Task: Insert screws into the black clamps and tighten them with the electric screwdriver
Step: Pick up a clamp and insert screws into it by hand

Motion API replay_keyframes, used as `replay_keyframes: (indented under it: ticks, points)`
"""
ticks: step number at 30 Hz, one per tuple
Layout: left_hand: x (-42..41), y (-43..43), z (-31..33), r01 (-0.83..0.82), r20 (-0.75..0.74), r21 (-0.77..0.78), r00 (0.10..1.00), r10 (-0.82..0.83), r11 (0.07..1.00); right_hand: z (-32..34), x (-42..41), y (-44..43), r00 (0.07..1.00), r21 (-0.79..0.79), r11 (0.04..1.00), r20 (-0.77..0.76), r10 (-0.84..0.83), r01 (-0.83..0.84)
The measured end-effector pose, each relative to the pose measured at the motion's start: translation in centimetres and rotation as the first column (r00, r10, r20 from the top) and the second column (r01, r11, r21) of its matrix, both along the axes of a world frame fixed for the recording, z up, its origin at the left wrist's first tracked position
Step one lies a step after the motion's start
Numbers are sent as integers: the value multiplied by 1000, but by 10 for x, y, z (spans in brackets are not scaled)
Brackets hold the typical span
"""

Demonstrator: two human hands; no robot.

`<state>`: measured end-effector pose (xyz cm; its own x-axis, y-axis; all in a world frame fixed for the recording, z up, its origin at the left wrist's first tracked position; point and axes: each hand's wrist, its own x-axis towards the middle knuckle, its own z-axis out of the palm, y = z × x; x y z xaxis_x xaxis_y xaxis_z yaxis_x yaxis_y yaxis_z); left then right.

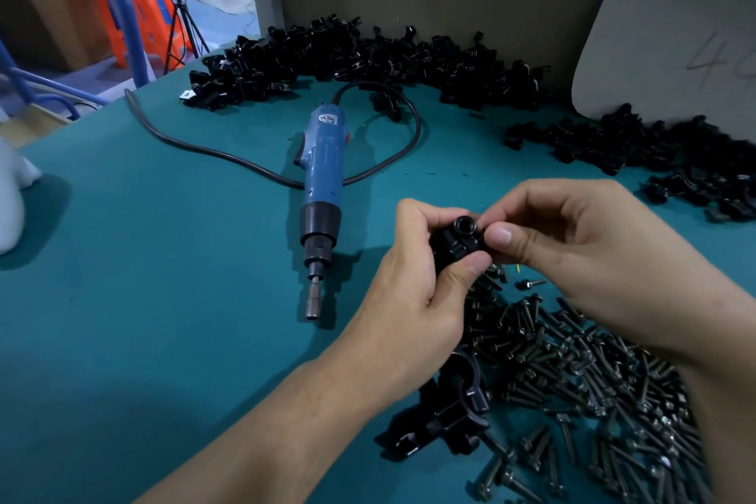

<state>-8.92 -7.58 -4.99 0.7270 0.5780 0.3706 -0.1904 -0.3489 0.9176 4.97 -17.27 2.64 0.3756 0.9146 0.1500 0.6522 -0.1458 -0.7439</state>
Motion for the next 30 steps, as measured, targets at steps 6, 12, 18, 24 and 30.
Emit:
replay_keyframes:
  ticks: [6,12,18,24,30]
  points:
    - [1,0,-1,-14,33,-8,999,14,1000,-3,-11,7,977,-57,997,212,-34,47]
    - [1,0,-1,-17,48,-12,999,18,1000,-2,-15,10,970,-152,984,237,-51,89]
    - [2,0,-1,-28,65,2,997,28,1000,0,-17,11,981,-143,985,180,-72,98]
    - [2,2,-2,-19,21,-58,1000,21,998,1,-15,8,980,-118,991,198,-39,63]
    - [2,2,-3,-12,-7,-87,1000,11,996,2,-13,6,965,-100,993,258,-38,66]
